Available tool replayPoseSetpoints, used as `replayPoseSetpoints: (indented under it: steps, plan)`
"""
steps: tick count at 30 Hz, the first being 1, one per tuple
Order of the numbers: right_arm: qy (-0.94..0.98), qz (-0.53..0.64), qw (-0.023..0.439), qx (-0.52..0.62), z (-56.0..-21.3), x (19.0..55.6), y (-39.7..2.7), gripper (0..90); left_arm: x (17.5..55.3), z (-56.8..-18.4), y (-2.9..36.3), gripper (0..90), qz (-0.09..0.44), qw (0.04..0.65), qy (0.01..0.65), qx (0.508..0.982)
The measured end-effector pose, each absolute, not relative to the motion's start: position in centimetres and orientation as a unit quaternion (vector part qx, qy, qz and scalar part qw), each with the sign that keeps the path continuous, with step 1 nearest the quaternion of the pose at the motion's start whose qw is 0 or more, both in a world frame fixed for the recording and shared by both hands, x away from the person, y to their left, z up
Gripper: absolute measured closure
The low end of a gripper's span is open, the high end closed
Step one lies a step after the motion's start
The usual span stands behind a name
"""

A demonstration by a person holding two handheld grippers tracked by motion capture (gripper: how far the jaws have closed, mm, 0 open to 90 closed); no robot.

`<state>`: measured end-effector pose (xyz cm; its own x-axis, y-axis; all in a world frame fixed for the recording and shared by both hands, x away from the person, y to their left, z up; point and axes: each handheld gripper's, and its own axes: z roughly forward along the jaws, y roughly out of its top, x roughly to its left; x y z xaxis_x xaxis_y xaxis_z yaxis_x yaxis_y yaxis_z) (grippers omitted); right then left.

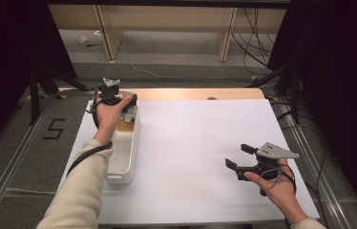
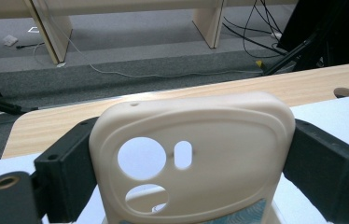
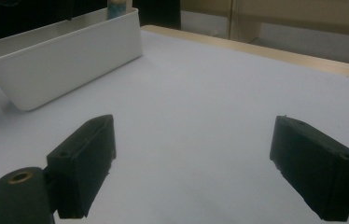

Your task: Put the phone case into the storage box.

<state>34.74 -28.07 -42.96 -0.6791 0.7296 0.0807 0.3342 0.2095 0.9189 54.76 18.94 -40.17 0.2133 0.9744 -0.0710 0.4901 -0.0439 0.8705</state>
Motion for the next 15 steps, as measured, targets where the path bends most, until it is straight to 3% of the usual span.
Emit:
replayPoseSetpoints:
  steps: [15]
  plan:
    - [0.753,0.522,0.189,0.354,-42.97,34.79,-28.12,15.4,55.74,-40.27,18.76,9.4,0.292,0.402,0.564,0.659]
